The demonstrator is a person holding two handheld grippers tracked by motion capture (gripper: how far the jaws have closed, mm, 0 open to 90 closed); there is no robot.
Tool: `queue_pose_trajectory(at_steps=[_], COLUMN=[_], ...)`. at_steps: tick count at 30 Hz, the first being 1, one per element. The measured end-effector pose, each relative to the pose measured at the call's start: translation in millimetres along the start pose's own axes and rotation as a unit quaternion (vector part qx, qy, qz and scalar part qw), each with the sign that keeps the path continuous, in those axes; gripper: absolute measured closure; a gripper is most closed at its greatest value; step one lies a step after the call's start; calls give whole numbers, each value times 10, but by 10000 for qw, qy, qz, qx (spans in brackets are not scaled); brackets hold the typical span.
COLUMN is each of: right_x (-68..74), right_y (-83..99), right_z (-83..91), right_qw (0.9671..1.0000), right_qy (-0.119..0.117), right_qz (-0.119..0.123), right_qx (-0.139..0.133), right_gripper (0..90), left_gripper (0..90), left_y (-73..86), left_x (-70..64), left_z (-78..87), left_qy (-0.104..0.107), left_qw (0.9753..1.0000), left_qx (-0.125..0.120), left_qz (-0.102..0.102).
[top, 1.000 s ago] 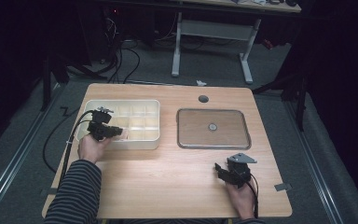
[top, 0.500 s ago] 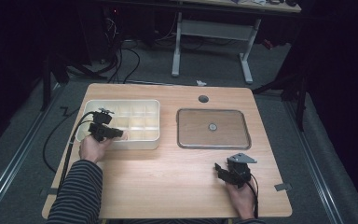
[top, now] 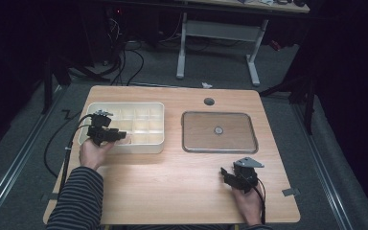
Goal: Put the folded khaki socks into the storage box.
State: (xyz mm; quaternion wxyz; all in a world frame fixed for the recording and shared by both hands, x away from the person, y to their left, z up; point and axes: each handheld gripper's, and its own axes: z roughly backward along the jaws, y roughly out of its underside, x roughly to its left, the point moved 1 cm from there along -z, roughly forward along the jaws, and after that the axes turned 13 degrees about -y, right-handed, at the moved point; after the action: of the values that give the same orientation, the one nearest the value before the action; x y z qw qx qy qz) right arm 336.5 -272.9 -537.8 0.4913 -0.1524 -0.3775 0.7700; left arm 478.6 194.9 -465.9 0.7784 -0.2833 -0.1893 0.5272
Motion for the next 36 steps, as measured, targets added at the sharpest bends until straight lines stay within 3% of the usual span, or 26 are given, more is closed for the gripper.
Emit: queue_pose_trajectory(at_steps=[10,13,21,28,36], right_x=[0,0,0,0,0], right_y=[0,0,0,0,0], right_z=[0,0,0,0,0], right_qw=[10000,10000,10000,10000,10000], right_qy=[0,0,0,0,-2], right_qz=[1,0,0,-1,-4], right_qx=[0,0,0,0,-2], right_gripper=[417,417,417,417,416], left_gripper=[567,570,569,566,561], left_y=[3,22,126,195,268], left_x=[13,21,106,133,138], left_z=[166,207,302,436,559], left_qy=[-130,-226,-211,-182,-167], left_qw=[9997,9995,9992,9981,9972], left_qx=[-213,-197,-253,-475,-608], left_qz=[78,11,204,343,391])
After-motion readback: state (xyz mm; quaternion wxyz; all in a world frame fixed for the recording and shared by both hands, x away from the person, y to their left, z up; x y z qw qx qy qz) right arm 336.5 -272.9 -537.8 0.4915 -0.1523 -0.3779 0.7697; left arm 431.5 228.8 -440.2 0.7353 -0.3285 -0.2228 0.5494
